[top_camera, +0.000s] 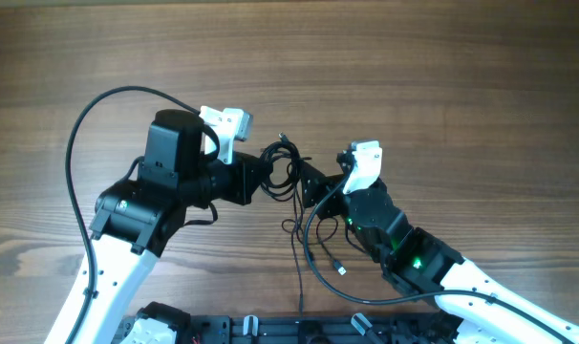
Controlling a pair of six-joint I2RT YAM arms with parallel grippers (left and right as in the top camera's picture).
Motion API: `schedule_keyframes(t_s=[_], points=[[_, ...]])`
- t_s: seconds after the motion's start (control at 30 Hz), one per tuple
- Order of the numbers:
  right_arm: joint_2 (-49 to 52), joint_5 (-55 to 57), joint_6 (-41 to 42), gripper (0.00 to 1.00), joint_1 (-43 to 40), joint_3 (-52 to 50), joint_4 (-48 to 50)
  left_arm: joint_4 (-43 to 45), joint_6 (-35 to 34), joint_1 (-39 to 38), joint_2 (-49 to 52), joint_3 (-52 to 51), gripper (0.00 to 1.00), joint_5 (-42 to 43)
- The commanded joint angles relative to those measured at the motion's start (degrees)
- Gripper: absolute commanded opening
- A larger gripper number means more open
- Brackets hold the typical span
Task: Untangle cables
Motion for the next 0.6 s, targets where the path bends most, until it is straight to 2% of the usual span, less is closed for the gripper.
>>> schedule_keyframes(t_s=[0.0,0.13,0.37,0.57], points=[[0.8,-0.4,0.5,0.83,-0.1,0.3,0.9,1.0,0.2,-0.2,0.0,0.2,0.04,7.3],[0.9,3.9,0.5,0.84,-0.3,0.3,4.0,-0.3,4.8,-0.2,0.0,0.2,0.04,16.4],[0.9,4.1,0.5,0.86,-10.1,0.3,6.8,-7.7,10.7,-0.2,0.0,0.2,0.04,17.0],[0.9,-0.2,0.2,0.87,-21.4,0.3,4.6,-8.1,12.2,-0.2,0.0,0.2,0.04,17.0]])
